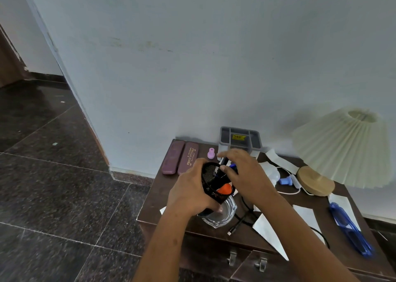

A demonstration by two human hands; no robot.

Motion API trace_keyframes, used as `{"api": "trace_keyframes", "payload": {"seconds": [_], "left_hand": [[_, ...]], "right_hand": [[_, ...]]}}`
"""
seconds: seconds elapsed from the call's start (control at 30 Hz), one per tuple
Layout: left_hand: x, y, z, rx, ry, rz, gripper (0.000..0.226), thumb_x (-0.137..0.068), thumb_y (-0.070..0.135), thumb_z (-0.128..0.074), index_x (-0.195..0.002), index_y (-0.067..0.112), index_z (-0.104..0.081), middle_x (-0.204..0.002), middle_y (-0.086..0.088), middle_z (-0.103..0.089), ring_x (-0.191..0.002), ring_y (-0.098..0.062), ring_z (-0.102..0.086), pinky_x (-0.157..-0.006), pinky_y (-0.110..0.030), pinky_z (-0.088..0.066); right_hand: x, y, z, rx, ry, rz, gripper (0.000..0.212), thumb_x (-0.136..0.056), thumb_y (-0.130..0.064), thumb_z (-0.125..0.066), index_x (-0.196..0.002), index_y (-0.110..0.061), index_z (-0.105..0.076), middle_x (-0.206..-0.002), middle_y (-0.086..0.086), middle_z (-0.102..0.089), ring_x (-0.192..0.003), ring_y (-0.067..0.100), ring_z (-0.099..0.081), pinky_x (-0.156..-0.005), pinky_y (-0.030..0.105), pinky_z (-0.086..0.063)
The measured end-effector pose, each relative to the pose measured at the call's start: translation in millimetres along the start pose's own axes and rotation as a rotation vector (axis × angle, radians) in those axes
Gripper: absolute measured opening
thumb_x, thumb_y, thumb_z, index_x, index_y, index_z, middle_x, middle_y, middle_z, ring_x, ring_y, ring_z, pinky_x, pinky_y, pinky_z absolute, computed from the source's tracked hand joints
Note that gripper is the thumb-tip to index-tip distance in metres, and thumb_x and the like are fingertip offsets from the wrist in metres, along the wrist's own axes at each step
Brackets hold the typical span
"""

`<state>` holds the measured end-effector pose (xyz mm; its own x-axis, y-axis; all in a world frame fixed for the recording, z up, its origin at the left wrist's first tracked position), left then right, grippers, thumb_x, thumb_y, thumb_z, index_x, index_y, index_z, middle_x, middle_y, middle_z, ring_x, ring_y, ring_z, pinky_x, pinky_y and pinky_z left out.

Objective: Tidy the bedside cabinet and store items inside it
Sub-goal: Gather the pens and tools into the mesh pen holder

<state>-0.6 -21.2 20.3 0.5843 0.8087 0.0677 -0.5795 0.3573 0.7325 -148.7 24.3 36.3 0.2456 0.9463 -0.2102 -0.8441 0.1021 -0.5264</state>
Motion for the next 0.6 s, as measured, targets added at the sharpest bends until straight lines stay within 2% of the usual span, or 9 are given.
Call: {"api": "trace_keyframes", "payload": {"seconds": [0.1, 0.17, 0.23, 0.37, 0.47, 0.6], "left_hand": [[0.3, 0.9, -0.6, -0.026, -0.006, 0.003, 0.095, -0.044, 0.031, -0.088, -0.12, 0.041, -0.033, -0.105, 0.016, -0.055, -0.098, -0.013, -0.058, -0.079, -0.032, -0.052], [0.4, 0.9, -0.7, -0.035, -0.007, 0.003, 0.094, -0.046, 0.03, -0.087, -0.121, 0.04, -0.033, -0.104, 0.016, -0.055, -0.098, -0.013, -0.057, -0.077, -0.03, -0.049], [0.2, 0.9, -0.9, -0.036, -0.009, 0.004, 0.092, -0.046, 0.03, -0.087, -0.121, 0.039, -0.033, -0.104, 0.016, -0.055, -0.098, -0.013, -0.057, -0.08, -0.031, -0.05], [-0.5, 0.8, -0.6, -0.023, -0.002, 0.016, 0.091, -0.046, 0.03, -0.087, -0.119, 0.041, -0.034, -0.105, 0.017, -0.056, -0.098, -0.012, -0.057, -0.084, -0.033, -0.052], [0.1, 0.3, -0.1, -0.023, 0.002, 0.028, 0.09, -0.047, 0.03, -0.087, -0.118, 0.041, -0.034, -0.105, 0.015, -0.056, -0.098, -0.013, -0.058, -0.084, -0.033, -0.052], [-0.4, -1.0, 0.7, 0.003, 0.005, 0.044, 0.092, -0.048, 0.03, -0.087, -0.123, 0.037, -0.034, -0.108, 0.012, -0.056, -0.101, -0.015, -0.057, -0.088, -0.036, -0.053]], "right_hand": [[0.3, -0.1, 3.7, -0.048, 0.036, 0.01, 0.013, -0.086, -0.021, -0.065, -0.097, -0.026, -0.065, -0.103, -0.007, -0.059, -0.094, 0.007, -0.056, -0.086, 0.022, -0.047], [-0.4, -2.5, 8.3, -0.111, 0.103, 0.022, 0.013, -0.083, -0.018, -0.068, -0.086, -0.029, -0.062, -0.095, -0.013, -0.055, -0.084, 0.0, -0.055, -0.076, 0.01, -0.044], [-1.4, -4.7, 13.7, -0.17, 0.172, 0.028, 0.016, -0.082, -0.015, -0.069, -0.08, -0.028, -0.061, -0.09, -0.014, -0.055, -0.081, -0.003, -0.056, -0.071, 0.005, -0.042], [-1.7, -6.7, 20.2, -0.206, 0.237, 0.049, 0.014, -0.082, -0.015, -0.069, -0.077, -0.025, -0.062, -0.089, -0.008, -0.059, -0.081, 0.003, -0.059, -0.074, 0.011, -0.047], [-1.5, -6.1, 15.8, -0.161, 0.204, 0.056, 0.016, -0.082, -0.015, -0.069, -0.078, -0.027, -0.059, -0.088, -0.011, -0.055, -0.078, -0.003, -0.054, -0.071, 0.002, -0.042], [-2.9, 1.5, 7.2, -0.04, 0.162, 0.041, 0.011, -0.083, -0.019, -0.068, -0.092, -0.021, -0.062, -0.095, -0.013, -0.049, -0.084, 0.001, -0.047, -0.07, 0.003, -0.036]]}}
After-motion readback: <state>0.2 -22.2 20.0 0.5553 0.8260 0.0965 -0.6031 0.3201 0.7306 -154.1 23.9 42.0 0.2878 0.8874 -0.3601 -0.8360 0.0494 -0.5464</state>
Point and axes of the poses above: each hand's wrist, its own x-axis away from the middle knuckle, its own z-axis out of the back of the hand, y = z × x, the point moved 2 cm from there along -x, towards the middle knuckle
